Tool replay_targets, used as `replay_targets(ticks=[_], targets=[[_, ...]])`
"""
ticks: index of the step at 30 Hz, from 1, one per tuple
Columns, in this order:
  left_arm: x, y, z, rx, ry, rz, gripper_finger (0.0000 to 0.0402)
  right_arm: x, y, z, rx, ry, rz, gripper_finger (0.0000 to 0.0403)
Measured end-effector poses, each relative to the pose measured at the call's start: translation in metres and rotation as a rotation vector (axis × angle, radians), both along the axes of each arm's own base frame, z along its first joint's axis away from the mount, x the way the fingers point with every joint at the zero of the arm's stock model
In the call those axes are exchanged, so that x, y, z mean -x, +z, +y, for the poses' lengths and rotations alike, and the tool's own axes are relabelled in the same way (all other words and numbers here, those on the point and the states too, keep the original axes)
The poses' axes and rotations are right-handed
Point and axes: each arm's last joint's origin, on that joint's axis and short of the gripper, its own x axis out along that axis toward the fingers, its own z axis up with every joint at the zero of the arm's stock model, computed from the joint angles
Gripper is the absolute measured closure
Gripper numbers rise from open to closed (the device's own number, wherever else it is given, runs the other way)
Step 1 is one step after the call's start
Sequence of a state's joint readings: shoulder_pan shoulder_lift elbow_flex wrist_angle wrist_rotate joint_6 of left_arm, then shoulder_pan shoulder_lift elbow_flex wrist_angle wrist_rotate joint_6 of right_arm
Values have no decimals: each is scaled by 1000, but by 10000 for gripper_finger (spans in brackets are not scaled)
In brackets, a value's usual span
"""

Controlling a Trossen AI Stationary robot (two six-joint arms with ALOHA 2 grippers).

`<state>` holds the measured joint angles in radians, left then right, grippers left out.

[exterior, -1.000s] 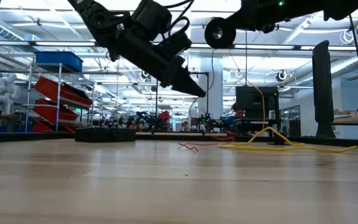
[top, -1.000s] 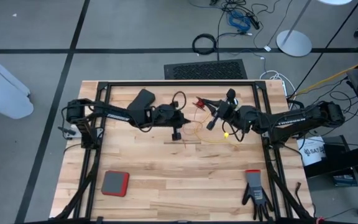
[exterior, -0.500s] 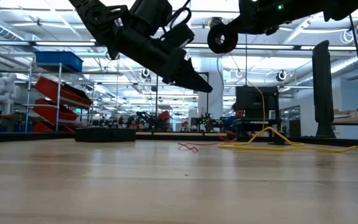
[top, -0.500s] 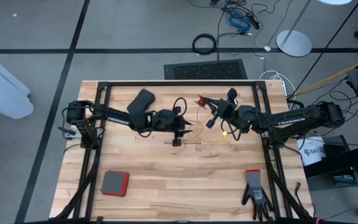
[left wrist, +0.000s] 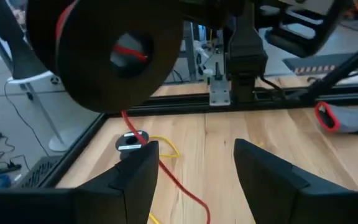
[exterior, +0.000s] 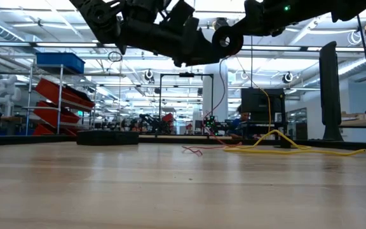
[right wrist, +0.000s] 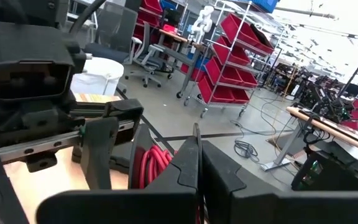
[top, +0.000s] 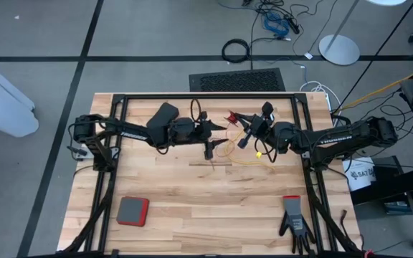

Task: Coil cords
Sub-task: Uncoil the red wire from the spool

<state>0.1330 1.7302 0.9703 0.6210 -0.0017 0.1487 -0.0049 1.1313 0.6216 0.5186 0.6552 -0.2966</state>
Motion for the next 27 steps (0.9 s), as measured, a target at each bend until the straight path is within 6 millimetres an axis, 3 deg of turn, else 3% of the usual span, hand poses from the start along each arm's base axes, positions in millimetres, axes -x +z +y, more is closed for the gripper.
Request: replay_targets(ticks=[7,14,27], targets=[[1,1,10,79,55,-20,193,0,0,0,-10,2,-9,403],[1,1,10,84,56,-26,230,-1,3,1,-33,36,-58,403],[1,3,10,80,64,-50,254,-6,0,2,-62,87,-90,403]])
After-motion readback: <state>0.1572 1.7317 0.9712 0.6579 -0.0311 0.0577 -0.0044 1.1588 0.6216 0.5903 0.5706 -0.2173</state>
